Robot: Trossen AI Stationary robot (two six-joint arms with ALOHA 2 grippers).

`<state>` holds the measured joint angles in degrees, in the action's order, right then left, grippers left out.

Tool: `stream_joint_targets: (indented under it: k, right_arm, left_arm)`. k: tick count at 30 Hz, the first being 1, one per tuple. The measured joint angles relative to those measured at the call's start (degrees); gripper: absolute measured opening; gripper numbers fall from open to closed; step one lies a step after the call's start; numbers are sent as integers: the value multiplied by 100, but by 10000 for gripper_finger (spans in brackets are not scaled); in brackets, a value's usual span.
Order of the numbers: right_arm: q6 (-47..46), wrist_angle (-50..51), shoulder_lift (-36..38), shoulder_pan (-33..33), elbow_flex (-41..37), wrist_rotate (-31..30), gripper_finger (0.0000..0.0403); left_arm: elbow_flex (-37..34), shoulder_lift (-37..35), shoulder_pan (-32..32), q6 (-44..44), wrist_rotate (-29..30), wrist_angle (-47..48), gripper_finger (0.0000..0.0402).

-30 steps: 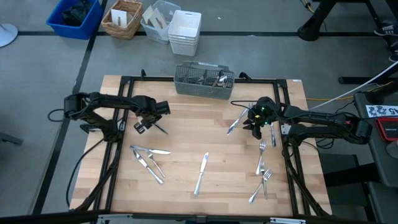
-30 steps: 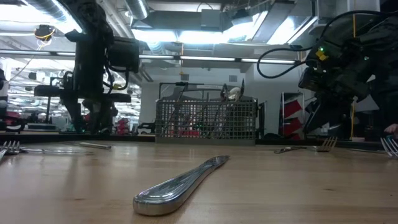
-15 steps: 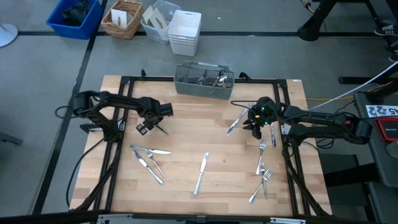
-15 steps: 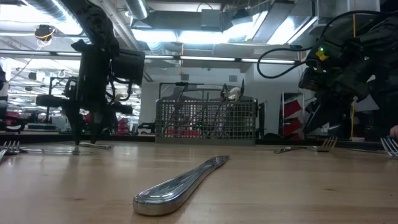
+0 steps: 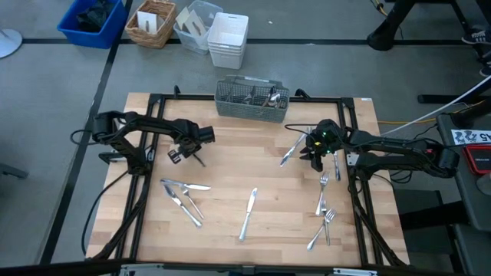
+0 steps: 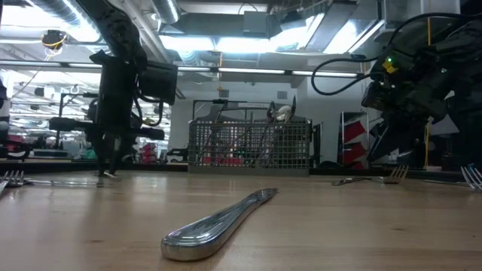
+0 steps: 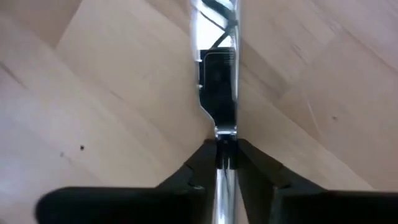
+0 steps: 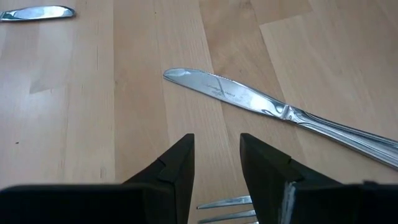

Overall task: Sort silverware
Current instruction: Put the table knife into the gray silverware organizer

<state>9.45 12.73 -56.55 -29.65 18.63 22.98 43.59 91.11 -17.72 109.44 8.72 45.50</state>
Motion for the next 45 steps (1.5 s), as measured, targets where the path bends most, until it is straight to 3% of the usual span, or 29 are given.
stream_joint_targets:
  k: [3,10,19,36,45]
  right_arm:
    - [0,0,0,2,0,-1,131]
    - [0,-4,0,2,0,-1,131]
    - [0,-57,0,2,2,-1,131]
    - [0,-61,0,2,2,-2,131]
    - [2,-63,0,0,2,-2,131]
  left_arm:
    - [-2,0,0,-372,-14,-9,24]
    - [-18,-83,0,-1220,-38,-102,28]
    - [-28,-424,15,-1496,-279,-374,25]
    - [-20,-435,9,-2737,-150,-2355,33]
    - [-20,-439,46,-2990,-521,-3053,34]
